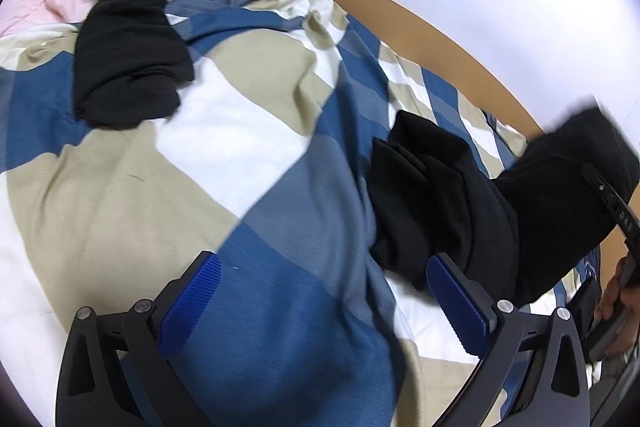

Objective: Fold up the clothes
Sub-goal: 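Lift and fold the bundle end over onto itself with the right gripper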

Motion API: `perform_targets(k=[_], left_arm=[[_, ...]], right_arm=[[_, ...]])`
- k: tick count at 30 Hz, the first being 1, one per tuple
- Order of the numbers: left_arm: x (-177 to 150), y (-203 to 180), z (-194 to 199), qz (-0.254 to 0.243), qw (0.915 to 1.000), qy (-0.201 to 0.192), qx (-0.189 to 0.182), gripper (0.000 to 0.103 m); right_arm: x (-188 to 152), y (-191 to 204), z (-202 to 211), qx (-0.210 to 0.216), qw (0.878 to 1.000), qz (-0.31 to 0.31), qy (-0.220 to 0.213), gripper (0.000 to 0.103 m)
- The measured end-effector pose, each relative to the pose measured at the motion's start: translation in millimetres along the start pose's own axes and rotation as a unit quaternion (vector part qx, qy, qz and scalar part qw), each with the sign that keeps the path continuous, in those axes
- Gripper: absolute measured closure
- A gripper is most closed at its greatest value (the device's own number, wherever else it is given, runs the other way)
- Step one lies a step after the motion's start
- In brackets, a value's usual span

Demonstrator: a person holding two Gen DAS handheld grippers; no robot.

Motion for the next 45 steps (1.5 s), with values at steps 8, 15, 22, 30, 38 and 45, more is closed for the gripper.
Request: perform_targets(k=[8, 15, 22, 30, 38, 45], left_arm=[[-5, 10, 6, 0.022, 0.9998, -0.002, 0.001, 0.0], [2, 3, 1, 0.027, 0.9995, -0.002, -0.014, 0.0], [1, -4, -2, 0.019, 0.9998, 0.001, -0.011, 0.0], [-19, -12, -24, -0.026, 0.9988, 0.03, 0.027, 0.0], [-18, -17, -33, -0.045, 0.9974, 0.039, 0.041, 0.0], [2, -43, -15, -0.077, 0.9949, 0.002, 0.065, 0.0]], right_arm=[[-70, 63, -70, -0.01, 0.994, 0.072, 0.088, 0.083], [-63, 34, -19, 0.065, 0.991, 0.066, 0.096, 0.02], [-58, -44, 50, 0.106, 0.991, -0.077, -0.031, 0.004], [-101, -117, -23, 0.041, 0.952, -0.296, 0.071, 0.002], [-148, -155, -16, 0.161, 0.893, -0.419, 0.023, 0.0], [-150, -163, -8, 0.21, 0.871, -0.445, 0.006, 0.0]])
Point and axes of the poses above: each gripper's, at about its wrist camera, not at the fingertips, and z roughly against the way its jaws point, y to its left, x to its top, the point moved 1 cm from there along -z, roughly the way its jaws point, and after that the axes turned 14 degrees about -z, right-handed, at the moved point
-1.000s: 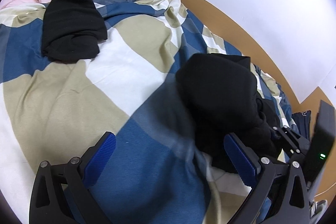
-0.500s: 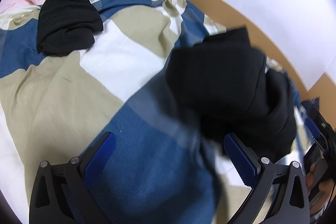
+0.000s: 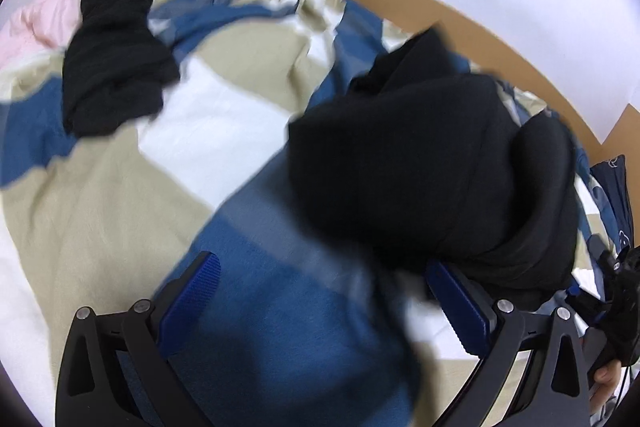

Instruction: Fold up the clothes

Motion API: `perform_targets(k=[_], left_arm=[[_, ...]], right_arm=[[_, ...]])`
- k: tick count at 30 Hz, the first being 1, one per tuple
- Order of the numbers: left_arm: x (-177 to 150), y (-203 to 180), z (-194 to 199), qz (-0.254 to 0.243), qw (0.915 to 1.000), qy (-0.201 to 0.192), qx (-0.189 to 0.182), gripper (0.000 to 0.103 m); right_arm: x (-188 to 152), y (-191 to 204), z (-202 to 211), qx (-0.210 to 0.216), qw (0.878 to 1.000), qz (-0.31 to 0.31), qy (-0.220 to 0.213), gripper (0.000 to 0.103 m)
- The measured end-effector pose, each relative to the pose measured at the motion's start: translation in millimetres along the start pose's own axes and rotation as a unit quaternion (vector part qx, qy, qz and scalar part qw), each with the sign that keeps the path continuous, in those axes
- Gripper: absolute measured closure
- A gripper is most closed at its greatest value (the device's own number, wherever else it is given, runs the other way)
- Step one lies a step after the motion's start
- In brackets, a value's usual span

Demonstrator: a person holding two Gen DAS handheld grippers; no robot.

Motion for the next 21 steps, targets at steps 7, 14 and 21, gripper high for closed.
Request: perform_targets(k=[7, 14, 21], left_arm=[[35, -48, 6, -0.03, 0.995, -0.093, 0.023, 0.0], [4, -31, -65, 0.019, 0.9998, -0.005, 0.005, 0.0], [2, -41, -59, -0.007, 0.9988, -0.018, 0.046, 0.0]], right_arm=[[-3, -4, 6, -0.017, 1.0, -0.013, -0.011, 0.0], [1, -14, 7, -0.024, 0.999, -0.034, -0.018, 0.0], [-3, -13, 3, -0.037, 0.999, -0.022, 0.002, 0.0]])
Point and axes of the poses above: each gripper's, at about its wrist camera, not at the fingertips, and z roughly against the way its jaws point, y to its left, x to its top, the point moved 1 cm from there along -z, roughly the way its jaws point, and after that the axes turned 14 degrees about -z, right-handed, at the moved point
